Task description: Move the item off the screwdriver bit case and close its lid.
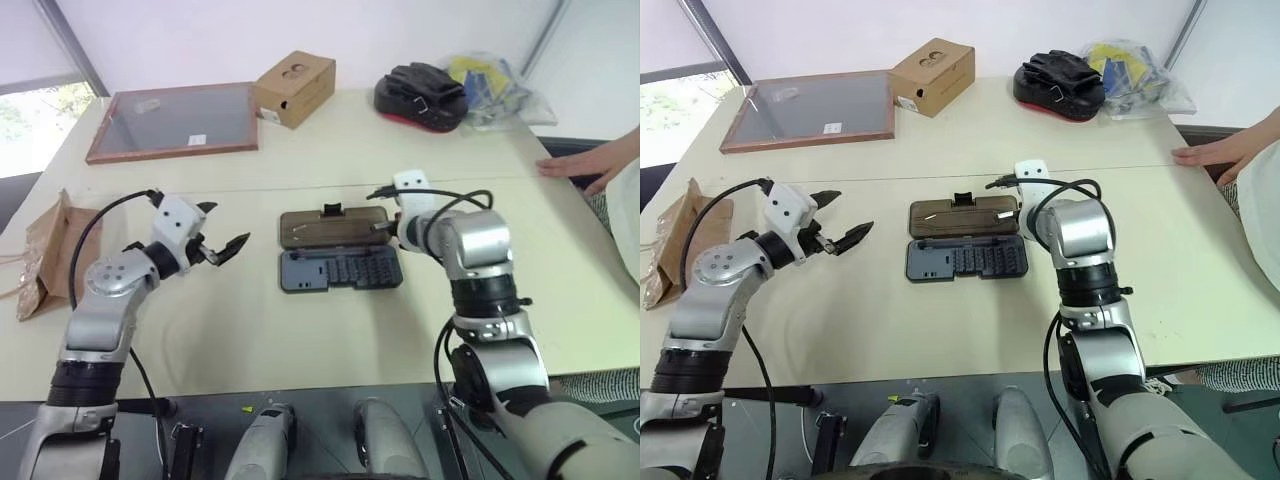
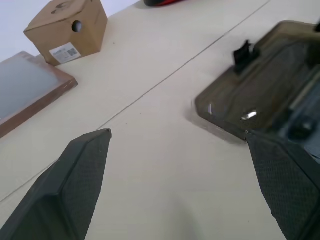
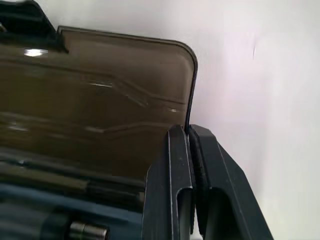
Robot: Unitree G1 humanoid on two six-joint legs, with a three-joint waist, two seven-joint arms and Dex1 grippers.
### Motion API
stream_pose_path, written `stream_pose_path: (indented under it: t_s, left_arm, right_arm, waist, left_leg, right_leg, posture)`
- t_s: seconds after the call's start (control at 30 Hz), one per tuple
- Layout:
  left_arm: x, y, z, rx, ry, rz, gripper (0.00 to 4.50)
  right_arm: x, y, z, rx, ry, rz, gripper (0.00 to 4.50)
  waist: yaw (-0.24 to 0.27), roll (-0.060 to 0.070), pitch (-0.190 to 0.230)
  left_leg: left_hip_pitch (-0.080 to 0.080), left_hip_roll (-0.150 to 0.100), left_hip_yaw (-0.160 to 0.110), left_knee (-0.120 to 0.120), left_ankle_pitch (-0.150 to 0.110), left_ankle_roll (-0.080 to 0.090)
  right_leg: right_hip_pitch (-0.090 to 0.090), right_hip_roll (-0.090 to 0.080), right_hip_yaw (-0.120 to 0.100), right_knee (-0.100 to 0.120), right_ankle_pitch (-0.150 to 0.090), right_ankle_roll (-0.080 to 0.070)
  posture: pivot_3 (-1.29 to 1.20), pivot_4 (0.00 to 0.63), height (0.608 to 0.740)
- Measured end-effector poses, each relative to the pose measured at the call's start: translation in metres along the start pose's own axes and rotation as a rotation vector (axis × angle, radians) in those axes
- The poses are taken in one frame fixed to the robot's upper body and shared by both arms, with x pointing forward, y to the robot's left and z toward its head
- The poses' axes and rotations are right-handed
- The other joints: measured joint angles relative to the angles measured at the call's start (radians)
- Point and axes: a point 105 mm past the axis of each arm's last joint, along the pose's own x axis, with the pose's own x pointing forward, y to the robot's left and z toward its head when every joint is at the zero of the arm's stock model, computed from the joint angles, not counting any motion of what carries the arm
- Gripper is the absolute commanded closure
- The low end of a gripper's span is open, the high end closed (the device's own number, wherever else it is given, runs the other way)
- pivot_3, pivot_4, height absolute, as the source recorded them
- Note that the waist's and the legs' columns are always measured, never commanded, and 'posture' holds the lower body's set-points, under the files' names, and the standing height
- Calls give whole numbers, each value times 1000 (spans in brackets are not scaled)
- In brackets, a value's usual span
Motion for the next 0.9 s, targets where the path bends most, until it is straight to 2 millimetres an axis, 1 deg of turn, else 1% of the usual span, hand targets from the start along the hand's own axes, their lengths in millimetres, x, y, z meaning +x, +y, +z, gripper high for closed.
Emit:
stream_pose_path:
  t_s: [0.07, 0.13, 0.2, 0.43, 0.67, 0.8, 0.9]
  left_arm:
    - [1, 1, 1, 1, -2, -5, 0]
    - [2, 2, 3, 2, -5, -10, 0]
    - [3, 2, 2, 0, -3, -10, 0]
    - [3, 3, -1, -3, 6, -11, 0]
    - [3, 4, 0, 8, 8, -6, 0]
    - [3, 5, 0, 12, 5, 1, 0]
    - [3, 5, 1, 14, 2, 2, 0]
  right_arm:
    - [-10, 5, -4, -17, 26, 53, 4456]
    - [-15, 9, -8, -36, 32, 87, 4456]
    - [-16, 13, -11, -45, 40, 118, 4456]
    - [-17, 20, -14, -53, 49, 175, 4456]
    - [-14, 20, -16, -53, 70, 166, 4456]
    - [-10, 14, -21, -41, 106, 140, 4456]
    - [-10, 12, -21, -37, 113, 133, 4456]
  waist:
    - [0, 0, 0]
    - [0, 0, 0]
    - [0, 0, 0]
    - [2, 0, 0]
    - [2, 0, 0]
    - [3, 0, 0]
    - [6, -1, 0]
  left_leg:
    - [0, 0, 0, 0, 0, 0]
    - [0, 0, 0, 0, 0, 0]
    - [0, 0, 1, 0, 0, 0]
    - [0, 0, 0, 0, 0, 0]
    - [0, 0, 0, 0, 0, 0]
    - [0, 0, 0, 0, 0, 0]
    - [0, 0, 0, 0, 0, 0]
  right_leg:
    - [0, 0, 0, 0, 0, 0]
    - [0, 0, 0, 0, 0, 0]
    - [0, 0, 0, 0, 0, 0]
    - [0, 0, 0, 0, 0, 0]
    - [0, 0, 0, 0, 0, 0]
    - [0, 0, 0, 0, 0, 0]
    - [1, -1, 0, -1, 0, 0]
  posture:
    - [0, 150, 740]
    - [0, 150, 740]
    - [0, 150, 740]
    - [0, 150, 740]
    - [0, 150, 740]
    - [0, 150, 740]
    - [0, 150, 740]
